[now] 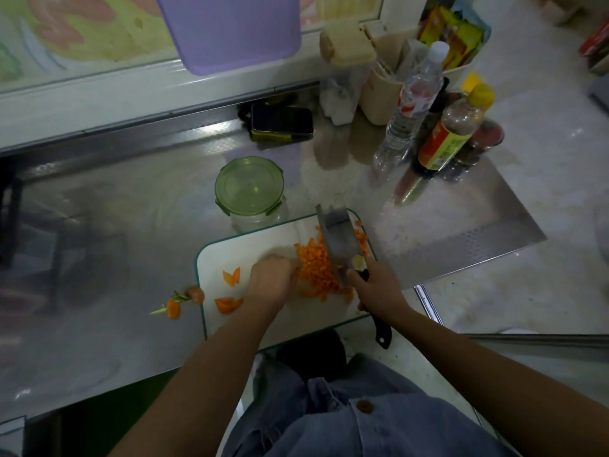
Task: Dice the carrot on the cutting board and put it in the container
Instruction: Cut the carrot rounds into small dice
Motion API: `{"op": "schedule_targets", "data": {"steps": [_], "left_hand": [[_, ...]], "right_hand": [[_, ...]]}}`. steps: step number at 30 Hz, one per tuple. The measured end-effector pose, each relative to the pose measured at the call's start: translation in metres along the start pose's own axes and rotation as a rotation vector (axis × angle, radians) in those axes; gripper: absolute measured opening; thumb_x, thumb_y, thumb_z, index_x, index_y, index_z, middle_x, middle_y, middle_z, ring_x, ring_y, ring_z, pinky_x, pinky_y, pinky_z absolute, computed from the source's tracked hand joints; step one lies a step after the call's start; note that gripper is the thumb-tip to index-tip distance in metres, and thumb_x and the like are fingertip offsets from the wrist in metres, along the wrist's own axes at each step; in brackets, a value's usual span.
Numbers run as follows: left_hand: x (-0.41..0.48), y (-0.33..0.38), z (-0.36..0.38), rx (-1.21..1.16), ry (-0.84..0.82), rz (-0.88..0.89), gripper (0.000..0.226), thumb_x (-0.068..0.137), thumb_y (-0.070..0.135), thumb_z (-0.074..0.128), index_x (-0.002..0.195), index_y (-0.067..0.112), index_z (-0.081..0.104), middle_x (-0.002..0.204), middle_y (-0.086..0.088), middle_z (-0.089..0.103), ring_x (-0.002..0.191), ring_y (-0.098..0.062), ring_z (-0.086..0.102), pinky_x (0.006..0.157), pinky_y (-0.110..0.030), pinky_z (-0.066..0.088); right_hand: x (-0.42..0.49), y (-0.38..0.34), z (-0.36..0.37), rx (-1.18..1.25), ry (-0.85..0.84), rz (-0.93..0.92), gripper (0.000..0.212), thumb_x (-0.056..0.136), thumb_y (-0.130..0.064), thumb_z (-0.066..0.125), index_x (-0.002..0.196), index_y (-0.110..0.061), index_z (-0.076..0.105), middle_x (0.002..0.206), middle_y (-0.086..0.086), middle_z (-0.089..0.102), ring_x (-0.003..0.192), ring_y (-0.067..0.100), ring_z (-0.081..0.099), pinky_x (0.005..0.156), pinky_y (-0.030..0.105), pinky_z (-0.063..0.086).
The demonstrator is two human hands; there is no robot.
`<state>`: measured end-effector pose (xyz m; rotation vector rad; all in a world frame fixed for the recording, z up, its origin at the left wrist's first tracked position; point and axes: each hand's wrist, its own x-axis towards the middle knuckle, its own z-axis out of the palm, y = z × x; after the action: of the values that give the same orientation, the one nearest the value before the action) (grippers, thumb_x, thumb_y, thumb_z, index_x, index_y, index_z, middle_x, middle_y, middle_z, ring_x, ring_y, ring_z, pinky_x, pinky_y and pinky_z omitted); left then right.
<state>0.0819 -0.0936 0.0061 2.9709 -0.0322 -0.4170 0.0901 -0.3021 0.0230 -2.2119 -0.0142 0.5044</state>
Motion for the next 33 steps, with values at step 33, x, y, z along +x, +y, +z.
{"op": "schedule_targets", "data": {"steps": [33], "left_hand": [[-0.032,0.015,0.002,0.269,-0.06,0.164,0.032,0.097,0.032,0.041,0.117,0.02,0.063,0.11,-0.005,0.067,0.103,-0.025,0.062,0.076,-0.03,0.046]], "right_hand": [[0.0,-0.006,0.005,0.077,-0.02,0.065,0.026,0.093,-0.031,0.057,0.102,-0.007,0.055,0.077,0.022,0.061,0.045,0.027,0.06,0.043,0.032,0.05]]}}
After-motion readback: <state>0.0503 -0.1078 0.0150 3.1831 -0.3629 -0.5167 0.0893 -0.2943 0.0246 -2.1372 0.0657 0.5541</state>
